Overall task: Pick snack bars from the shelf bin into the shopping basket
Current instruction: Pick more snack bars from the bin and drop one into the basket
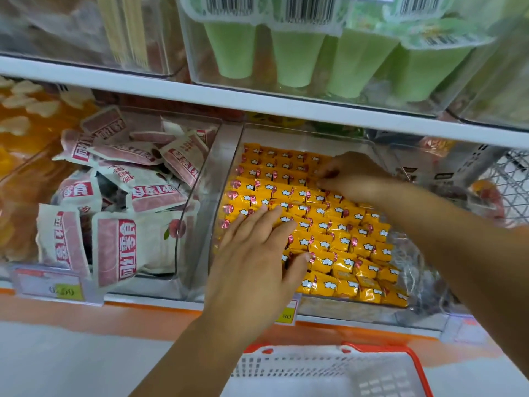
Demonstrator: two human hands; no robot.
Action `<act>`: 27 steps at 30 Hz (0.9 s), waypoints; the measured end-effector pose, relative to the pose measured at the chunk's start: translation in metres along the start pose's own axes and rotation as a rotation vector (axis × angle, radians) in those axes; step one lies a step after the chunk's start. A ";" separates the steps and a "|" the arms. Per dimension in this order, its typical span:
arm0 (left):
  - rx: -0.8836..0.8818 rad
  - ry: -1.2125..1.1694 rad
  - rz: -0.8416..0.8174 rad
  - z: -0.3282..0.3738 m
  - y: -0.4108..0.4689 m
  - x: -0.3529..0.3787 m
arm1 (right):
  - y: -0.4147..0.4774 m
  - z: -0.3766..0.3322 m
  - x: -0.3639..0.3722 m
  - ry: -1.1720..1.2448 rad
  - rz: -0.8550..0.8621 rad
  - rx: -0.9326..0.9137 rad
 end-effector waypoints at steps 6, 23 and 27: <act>0.002 0.000 0.002 0.000 -0.001 -0.001 | 0.008 0.000 -0.014 -0.018 -0.026 -0.109; -0.041 -0.143 0.015 0.002 -0.013 -0.013 | -0.032 0.025 -0.022 -0.086 0.317 -0.125; -0.102 -0.251 0.030 0.010 -0.016 -0.026 | -0.102 0.015 -0.035 0.158 0.601 -0.177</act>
Point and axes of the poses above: each hand's wrist, its own y-axis towards the middle knuckle, its own x-axis out of the palm, z = x × y, the point moved 1 cm from there along y, towards the middle knuckle, and after that the axes turned 14 degrees about z, right-handed, at the moved point
